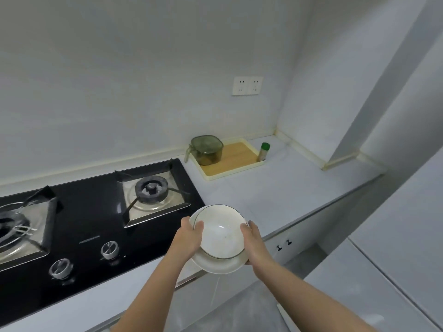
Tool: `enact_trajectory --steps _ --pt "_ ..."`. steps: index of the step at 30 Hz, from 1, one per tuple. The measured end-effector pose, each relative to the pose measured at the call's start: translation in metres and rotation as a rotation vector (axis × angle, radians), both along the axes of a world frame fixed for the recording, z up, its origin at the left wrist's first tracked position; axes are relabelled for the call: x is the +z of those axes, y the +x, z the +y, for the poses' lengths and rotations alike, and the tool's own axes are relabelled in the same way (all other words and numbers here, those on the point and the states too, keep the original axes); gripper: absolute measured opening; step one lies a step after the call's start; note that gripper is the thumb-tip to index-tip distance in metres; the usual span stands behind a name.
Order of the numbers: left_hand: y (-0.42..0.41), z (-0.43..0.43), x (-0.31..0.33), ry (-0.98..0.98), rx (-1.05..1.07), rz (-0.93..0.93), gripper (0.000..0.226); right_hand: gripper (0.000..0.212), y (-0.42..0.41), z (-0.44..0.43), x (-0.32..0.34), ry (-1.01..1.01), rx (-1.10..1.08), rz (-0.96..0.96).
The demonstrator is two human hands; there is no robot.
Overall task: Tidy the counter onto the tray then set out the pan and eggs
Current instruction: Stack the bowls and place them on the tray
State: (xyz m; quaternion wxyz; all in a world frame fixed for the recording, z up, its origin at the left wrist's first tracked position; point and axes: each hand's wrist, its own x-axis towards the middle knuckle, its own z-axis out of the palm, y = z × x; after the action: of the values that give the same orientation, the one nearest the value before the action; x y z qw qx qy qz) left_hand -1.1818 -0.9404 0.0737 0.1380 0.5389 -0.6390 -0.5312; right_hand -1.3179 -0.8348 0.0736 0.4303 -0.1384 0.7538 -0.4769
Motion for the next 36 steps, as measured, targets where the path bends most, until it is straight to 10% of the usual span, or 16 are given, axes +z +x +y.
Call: enact_trajectory --steps 36 --pt "-0.405 -0.131 -0.083 -0.027 -0.342 -0.301 0.049 0.035 -0.375 -0.094 -0.083 0.216 -0.18 0.245"
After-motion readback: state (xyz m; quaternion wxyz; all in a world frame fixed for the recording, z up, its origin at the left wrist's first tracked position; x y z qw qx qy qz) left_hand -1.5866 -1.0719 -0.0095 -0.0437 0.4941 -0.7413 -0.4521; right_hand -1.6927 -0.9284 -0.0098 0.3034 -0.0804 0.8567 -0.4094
